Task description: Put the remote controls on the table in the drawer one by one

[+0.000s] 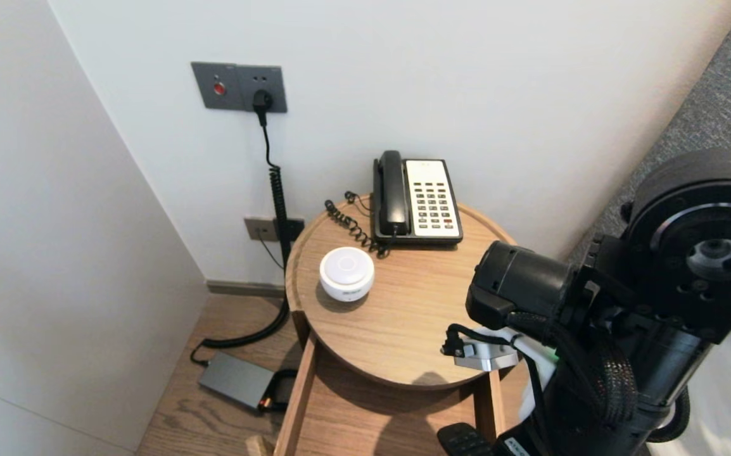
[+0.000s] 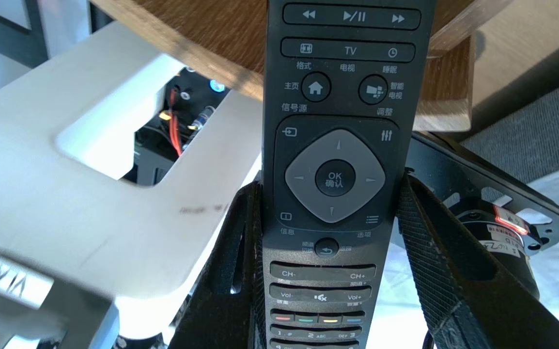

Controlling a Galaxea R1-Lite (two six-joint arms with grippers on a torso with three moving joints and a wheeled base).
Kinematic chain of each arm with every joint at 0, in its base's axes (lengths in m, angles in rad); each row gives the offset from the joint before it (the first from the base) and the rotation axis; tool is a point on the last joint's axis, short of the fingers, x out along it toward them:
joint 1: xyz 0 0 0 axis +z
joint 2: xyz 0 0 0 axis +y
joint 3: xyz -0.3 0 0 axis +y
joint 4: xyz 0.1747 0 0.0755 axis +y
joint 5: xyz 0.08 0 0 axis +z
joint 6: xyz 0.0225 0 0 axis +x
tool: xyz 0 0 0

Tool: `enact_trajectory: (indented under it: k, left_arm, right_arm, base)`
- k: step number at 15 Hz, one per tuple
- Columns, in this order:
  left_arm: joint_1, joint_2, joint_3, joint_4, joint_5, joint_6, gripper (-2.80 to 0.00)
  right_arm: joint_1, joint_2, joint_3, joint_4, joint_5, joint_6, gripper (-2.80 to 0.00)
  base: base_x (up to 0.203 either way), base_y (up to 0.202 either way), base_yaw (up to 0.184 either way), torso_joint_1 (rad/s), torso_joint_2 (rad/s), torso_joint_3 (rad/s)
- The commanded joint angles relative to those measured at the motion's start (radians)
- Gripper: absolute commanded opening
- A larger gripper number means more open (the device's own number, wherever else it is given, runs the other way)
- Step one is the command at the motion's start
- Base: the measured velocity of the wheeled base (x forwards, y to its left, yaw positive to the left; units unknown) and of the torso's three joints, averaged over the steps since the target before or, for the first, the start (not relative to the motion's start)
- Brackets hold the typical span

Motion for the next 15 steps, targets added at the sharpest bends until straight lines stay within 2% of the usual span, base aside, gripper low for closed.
enact_trajectory:
  k: [1,8,12,15]
  left_arm:
    - [0.000,-0.002,0.014,0.000,-0.001,0.000,-2.80]
    - [0.000,-0.002,0.014,0.000,0.000,0.000,-2.80]
    - [0.000,-0.001,0.014,0.000,-0.001,0.000,-2.80]
    - [0.000,-0.002,0.014,0.000,-0.001,0.000,-2.80]
  right_arm:
    - [0.002,0.046,0.001,0.006,0.001,0.001,-2.80]
    - [-0.007,0.121,-0.016,-0.002,-0.007,-0.003,-2.80]
    - [-0.016,0.142,-0.017,-0.055,-0.013,-0.002,-2.80]
    - [-0.021,0.142,-0.004,-0.102,-0.075,0.005,-2.80]
  base:
    - [0.000,0.000,0.000,0.000,0.00,0.000]
    - [0.000,0.000,0.000,0.000,0.00,0.000]
    - [0.000,0.000,0.000,0.000,0.00,0.000]
    - [0.000,0.000,0.000,0.000,0.00,0.000]
